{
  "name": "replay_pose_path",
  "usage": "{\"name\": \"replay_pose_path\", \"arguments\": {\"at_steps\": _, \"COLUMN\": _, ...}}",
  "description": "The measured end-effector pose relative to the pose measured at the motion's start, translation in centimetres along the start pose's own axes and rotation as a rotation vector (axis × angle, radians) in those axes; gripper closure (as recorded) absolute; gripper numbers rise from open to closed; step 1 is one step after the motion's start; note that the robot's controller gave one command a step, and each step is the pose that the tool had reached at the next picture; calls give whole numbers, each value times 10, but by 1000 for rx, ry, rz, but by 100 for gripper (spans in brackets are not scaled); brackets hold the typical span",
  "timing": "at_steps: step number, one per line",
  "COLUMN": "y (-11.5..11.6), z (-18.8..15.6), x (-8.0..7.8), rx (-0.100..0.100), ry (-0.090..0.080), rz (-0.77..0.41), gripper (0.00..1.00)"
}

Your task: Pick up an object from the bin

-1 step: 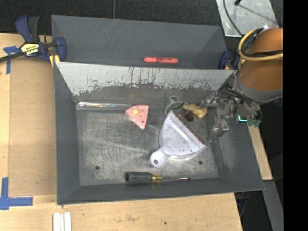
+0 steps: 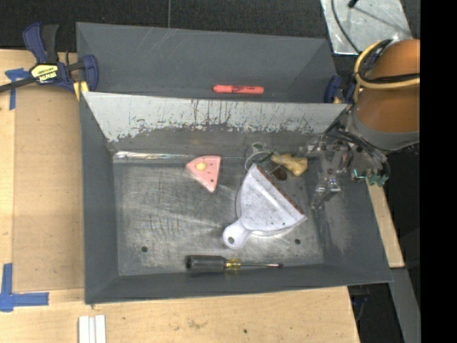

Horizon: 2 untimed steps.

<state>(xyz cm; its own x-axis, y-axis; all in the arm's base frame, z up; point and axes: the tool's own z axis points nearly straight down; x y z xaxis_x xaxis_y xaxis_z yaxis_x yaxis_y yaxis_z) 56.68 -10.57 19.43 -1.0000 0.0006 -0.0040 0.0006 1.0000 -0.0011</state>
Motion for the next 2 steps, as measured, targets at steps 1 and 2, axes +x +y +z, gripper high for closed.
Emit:
{"name": "replay_pose_path", "arguments": {"at_steps": 1, "y": 7, "z": 7, "x": 14, "rx": 1, "ry": -3, "rz": -121, "gripper": 0}}
{"name": "replay_pose_path", "arguments": {"at_steps": 2, "y": 13, "z": 4, "x": 24, "rx": -2, "ry": 4, "rz": -298, "gripper": 0}}
